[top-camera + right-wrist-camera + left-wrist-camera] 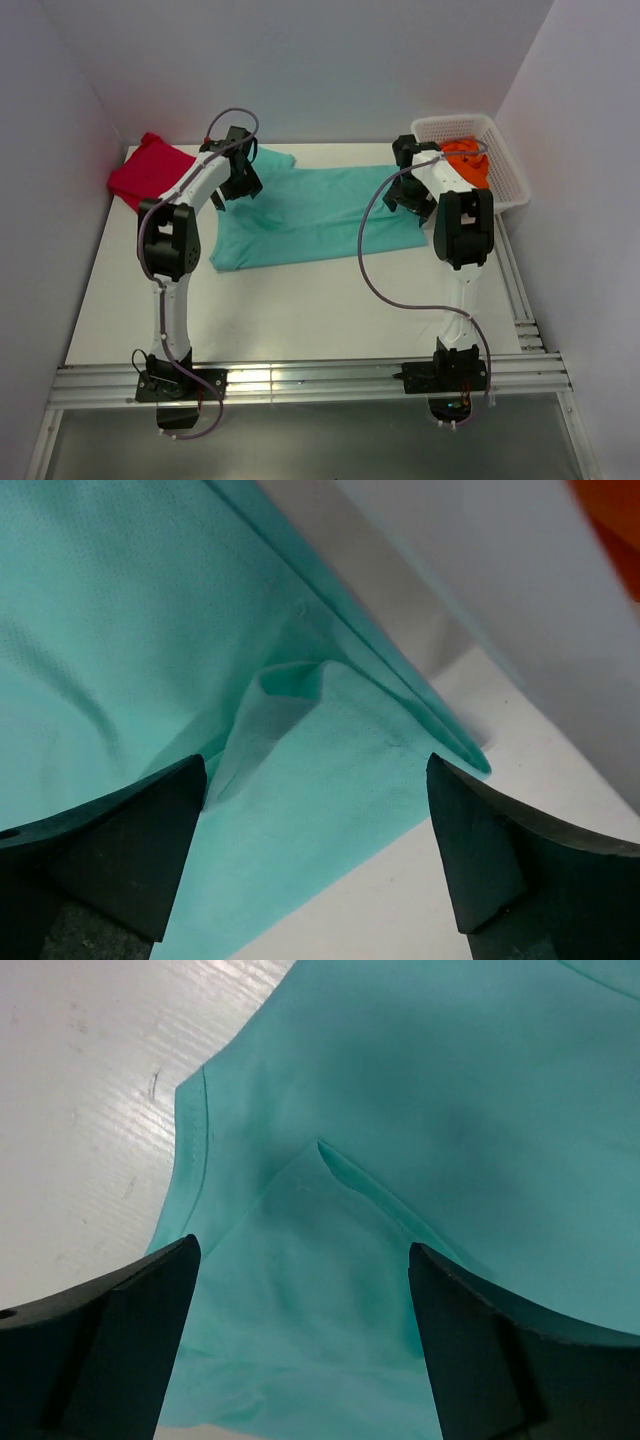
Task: Fold and stack the t-shirts
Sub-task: Fold the tshirt
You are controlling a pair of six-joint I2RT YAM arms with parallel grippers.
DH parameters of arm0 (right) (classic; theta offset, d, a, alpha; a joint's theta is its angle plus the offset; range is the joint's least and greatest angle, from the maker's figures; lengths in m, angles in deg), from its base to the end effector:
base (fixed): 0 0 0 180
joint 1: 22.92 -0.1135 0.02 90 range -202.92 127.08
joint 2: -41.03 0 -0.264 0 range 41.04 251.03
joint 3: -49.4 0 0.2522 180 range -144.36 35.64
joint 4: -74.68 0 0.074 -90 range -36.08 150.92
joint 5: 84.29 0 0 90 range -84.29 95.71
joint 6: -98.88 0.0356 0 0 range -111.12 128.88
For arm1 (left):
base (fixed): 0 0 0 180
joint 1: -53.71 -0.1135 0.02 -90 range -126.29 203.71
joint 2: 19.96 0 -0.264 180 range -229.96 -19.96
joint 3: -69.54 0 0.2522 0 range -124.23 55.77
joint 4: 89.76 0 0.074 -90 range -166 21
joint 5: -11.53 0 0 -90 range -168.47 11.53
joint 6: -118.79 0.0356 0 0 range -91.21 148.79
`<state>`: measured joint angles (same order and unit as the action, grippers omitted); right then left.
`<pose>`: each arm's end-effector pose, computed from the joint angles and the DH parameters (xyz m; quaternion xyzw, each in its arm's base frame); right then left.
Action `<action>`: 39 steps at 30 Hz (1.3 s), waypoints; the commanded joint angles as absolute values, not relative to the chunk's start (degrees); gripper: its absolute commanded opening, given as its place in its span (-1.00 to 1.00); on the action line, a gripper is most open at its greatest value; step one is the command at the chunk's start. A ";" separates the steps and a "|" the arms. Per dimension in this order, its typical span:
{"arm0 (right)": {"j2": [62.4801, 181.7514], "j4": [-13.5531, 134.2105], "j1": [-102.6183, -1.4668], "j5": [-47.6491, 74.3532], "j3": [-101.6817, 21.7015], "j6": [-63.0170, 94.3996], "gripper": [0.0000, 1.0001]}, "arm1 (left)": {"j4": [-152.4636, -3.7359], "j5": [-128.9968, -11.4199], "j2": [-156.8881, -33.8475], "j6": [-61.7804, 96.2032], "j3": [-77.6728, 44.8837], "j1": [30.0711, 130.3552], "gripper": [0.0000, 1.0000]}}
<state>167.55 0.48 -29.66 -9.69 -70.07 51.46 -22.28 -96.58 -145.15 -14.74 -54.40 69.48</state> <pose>0.4419 0.0427 0.1876 0.3138 0.9370 -0.0899 0.1244 0.4490 -0.1153 0.2233 -0.2610 0.9353 0.0443 0.2349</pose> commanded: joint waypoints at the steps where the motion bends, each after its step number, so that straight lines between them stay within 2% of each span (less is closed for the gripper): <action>1: 167.60 -3.41 -28.63 -11.43 -74.04 52.39 1.00 | -22.55 -95.25 -144.33 -15.33 -58.49 68.04 0.86; 8: 161.01 -2.98 -28.72 -13.54 -71.33 51.07 1.00 | -21.25 -98.16 -136.26 -15.94 -57.26 67.78 0.82; 11: 156.36 -2.45 -28.63 -13.71 -68.43 50.71 1.00 | -20.45 -97.11 -131.70 -16.73 -52.00 67.78 0.72; 15: 146.00 0.10 -28.72 -12.40 -59.47 50.10 1.00 | -22.55 -95.26 -123.60 -19.71 -35.93 67.86 0.63; 23: 130.26 12.82 -28.72 -1.33 -30.74 50.97 0.98 | -27.64 -91.74 -107.60 -24.73 -9.04 68.57 0.53; 29: 132.16 19.43 -28.80 -0.35 -23.86 51.59 0.96 | -30.64 -90.33 -105.48 -26.84 -1.97 68.92 0.50; 39: 139.82 19.62 -28.54 -3.34 -32.73 50.54 0.96 | -28.62 -94.64 -106.01 -28.42 -5.04 69.01 0.48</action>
<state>139.40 17.96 -29.00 -1.34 -29.39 50.90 -28.07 -92.47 -107.31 -26.71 -2.55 68.81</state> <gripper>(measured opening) 0.982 0.741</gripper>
